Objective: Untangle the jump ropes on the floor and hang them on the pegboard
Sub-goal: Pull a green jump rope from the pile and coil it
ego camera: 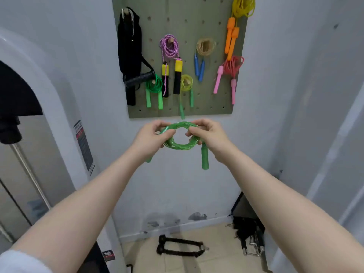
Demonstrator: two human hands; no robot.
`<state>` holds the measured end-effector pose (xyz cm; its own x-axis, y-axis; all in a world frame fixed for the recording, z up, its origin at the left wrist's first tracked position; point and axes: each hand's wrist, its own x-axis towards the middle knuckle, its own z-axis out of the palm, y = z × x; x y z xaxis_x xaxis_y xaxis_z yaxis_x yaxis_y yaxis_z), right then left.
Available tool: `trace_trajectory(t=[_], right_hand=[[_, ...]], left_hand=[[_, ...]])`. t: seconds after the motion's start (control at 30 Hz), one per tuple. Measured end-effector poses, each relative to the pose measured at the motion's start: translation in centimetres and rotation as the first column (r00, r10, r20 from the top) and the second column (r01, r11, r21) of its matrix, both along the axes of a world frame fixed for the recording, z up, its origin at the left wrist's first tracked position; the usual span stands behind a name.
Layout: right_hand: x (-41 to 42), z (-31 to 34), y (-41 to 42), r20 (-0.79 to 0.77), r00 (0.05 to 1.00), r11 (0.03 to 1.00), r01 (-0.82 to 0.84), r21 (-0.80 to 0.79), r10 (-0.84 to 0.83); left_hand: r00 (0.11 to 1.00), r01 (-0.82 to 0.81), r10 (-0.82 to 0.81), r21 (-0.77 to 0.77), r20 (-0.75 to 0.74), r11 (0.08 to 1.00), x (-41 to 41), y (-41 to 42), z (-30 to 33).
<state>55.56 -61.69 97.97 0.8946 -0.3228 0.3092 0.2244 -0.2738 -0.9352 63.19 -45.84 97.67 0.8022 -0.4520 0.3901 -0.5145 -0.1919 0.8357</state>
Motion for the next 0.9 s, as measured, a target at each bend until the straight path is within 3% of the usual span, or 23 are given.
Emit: trace_trajectory(t=[0.3, 0.63, 0.77, 0.9], right_hand=[[14.2, 7.5, -5.4, 0.234, 0.972, 0.997, 0.004, -0.076, 0.014], [28.5, 19.2, -11.6, 0.504, 0.86, 0.995, -0.049, -0.082, 0.084], [31.8, 26.2, -13.0, 0.622, 0.773, 0.976, 0.019, -0.218, 0.124], [33.5, 32.3, -14.0, 0.735, 0.639, 0.936, 0.066, -0.345, 0.226]], left_hand=[[0.977, -0.023, 0.031, -0.04, 0.212, 0.999, 14.2, -5.0, 8.0], [0.896, -0.022, 0.127, -0.244, 0.425, 0.97, 26.7, -11.6, 19.1], [0.819, -0.001, 0.183, -0.317, 0.545, 0.948, 30.1, -13.2, 25.5], [0.687, 0.024, 0.235, -0.345, 0.688, 0.938, 32.4, -13.9, 31.3]])
